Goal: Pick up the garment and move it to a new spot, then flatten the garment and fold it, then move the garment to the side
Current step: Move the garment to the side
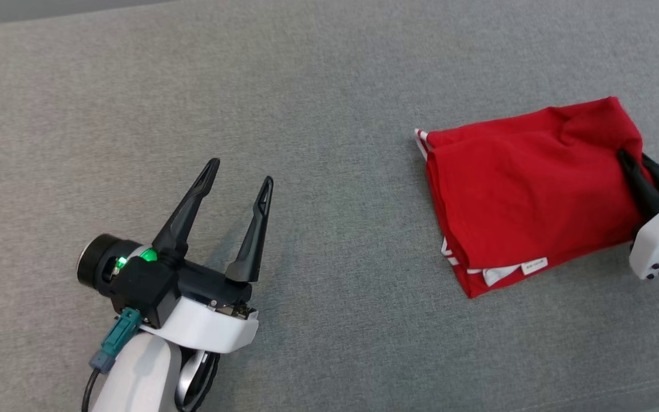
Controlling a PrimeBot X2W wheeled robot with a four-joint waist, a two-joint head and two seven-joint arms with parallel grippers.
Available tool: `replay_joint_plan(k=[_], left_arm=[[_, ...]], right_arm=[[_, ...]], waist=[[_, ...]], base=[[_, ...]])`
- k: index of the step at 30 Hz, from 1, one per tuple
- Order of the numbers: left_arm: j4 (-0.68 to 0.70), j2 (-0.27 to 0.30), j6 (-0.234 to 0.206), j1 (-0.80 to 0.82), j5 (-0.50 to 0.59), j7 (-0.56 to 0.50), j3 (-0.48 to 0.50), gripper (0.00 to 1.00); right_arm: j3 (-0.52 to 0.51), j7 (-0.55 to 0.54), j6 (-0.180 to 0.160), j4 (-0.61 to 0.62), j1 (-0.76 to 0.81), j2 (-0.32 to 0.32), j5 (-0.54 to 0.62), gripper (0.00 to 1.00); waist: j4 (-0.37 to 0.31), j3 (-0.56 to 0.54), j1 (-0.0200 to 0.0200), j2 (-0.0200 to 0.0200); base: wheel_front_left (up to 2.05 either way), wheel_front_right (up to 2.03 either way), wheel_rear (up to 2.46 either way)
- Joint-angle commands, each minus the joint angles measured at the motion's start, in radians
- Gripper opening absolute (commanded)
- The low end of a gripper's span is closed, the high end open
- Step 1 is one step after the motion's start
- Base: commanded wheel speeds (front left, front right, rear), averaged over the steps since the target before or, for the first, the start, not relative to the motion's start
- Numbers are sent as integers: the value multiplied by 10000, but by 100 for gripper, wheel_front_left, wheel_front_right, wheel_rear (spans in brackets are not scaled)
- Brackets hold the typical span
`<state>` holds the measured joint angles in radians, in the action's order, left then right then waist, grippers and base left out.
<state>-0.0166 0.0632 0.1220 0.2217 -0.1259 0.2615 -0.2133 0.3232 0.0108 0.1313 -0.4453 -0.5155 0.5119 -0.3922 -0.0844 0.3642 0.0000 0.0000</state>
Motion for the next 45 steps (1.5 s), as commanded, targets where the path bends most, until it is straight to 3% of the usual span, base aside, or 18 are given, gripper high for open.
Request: replay_joint_plan(k=[1, 11, 19, 29, 30, 31, 38, 45], left_arm=[[135, 148, 36, 309, 92, 30, -75, 100], [531, 943, 75, 1382, 172, 30, -877, 100], [968, 1401, 84, 2100, 16, -126, -1045, 100], [1122, 1484, 21, 2134, -128, -156, -1125, 100], [1104, 1476, 19, 2132, -149, -151, -1140, 100], [1081, 1465, 15, 2145, -165, -148, -1149, 100], [896, 1364, -27, 2197, -239, -85, -1191, 100], [523, 1054, -129, 1954, -450, 11, -1167, 100]], right_arm=[[-19, 133, -8, -109, -320, 108, -22, 0], [353, 778, -10, -1808, -2430, 1022, 368, 0], [-240, 1320, -10, -3380, -3996, 1419, 617, 0], [-614, 1489, -10, -4724, -4682, 1449, 903, 0], [-649, 1521, -10, -4855, -4729, 1427, 899, 38], [-686, 1570, -10, -4941, -4763, 1374, 843, 100], [-785, 1904, -10, -5304, -4948, 1175, 1146, 100], [-680, 2233, -10, -5130, -4869, 787, 1299, 100]], waist=[[-583, 648, 0, 0], [-1350, 1806, 0, 0], [-1268, 2622, 0, 0], [-1052, 2812, 0, 0], [-1034, 2806, 0, 0], [-1016, 2794, 0, 0], [-940, 2569, 0, 0], [-658, 1622, 0, 0]], base=[[0, 0, 0], [0, 0, 0], [0, 0, 0], [0, 0, 0], [0, 0, 0], [0, 0, 0], [0, 0, 0], [0, 0, 0]])
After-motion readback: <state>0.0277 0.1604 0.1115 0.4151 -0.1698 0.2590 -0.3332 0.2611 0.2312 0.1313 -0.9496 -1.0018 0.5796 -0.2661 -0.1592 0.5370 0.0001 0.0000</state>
